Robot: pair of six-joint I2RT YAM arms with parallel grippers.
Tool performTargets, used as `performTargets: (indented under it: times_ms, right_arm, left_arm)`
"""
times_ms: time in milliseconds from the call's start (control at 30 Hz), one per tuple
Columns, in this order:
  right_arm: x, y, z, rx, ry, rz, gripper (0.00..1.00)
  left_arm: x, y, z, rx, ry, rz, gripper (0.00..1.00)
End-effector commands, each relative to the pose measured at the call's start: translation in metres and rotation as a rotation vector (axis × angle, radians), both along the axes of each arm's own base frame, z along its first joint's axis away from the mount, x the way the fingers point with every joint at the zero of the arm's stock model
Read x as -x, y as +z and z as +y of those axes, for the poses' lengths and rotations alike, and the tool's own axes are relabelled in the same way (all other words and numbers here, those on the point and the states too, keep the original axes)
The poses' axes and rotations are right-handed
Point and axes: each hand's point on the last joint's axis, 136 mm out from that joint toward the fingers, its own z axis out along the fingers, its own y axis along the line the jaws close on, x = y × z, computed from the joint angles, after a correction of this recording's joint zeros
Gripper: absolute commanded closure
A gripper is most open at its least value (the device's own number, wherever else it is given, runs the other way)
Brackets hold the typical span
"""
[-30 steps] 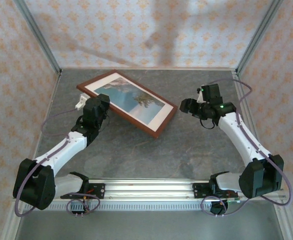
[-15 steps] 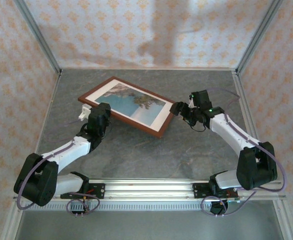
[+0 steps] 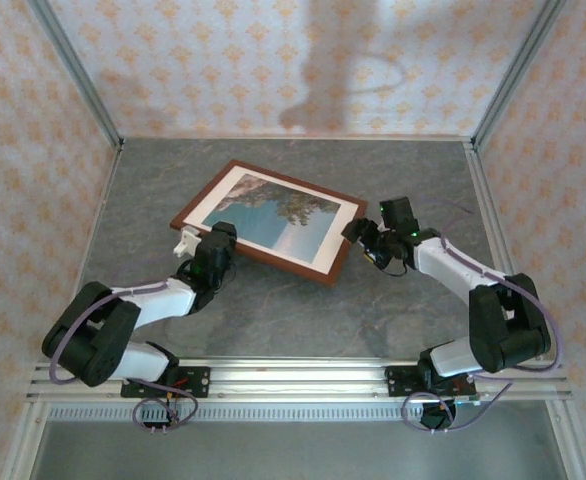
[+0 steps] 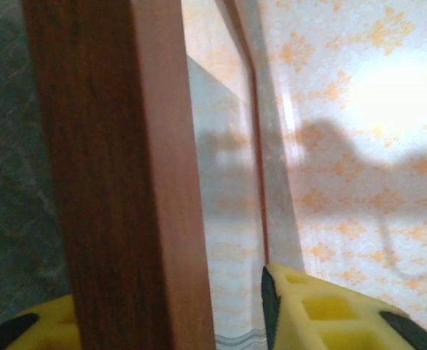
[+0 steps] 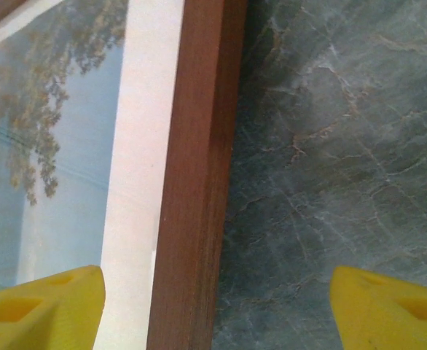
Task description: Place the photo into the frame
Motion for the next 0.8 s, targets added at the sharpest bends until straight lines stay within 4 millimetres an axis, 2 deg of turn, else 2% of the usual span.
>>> performTargets:
  times_ms: [0, 133, 300, 567, 767]
  right_arm:
    - [-0.007, -0.003, -0.003, 0.017, -0.032, -0.022, 0.20]
    - [-0.008, -0.009, -0.011, 0.084, -0.022, -0.020, 0.20]
    - [-0.008, -0.010, -0.021, 0.163, -0.010, -0.029, 0.19]
    - [-0.011, 0.000, -0.031, 0.247, 0.011, -0.058, 0.19]
    - [-0.012, 0.003, -0.028, 0.253, 0.045, -0.070, 0.18]
  left_arm:
    - [-0.004, 0.015, -0.009, 0.025, -0.001, -0.080, 0.55]
    - [0.005, -0.004, -0.017, 0.012, -0.046, -0.031, 0.49]
    - [0.020, -0.021, -0.013, -0.059, -0.092, 0.045, 0.43]
    - [0.050, -0.022, 0.003, -0.230, -0.180, 0.170, 0.32]
    - [0.061, -0.003, 0.026, -0.371, -0.252, 0.234, 0.27]
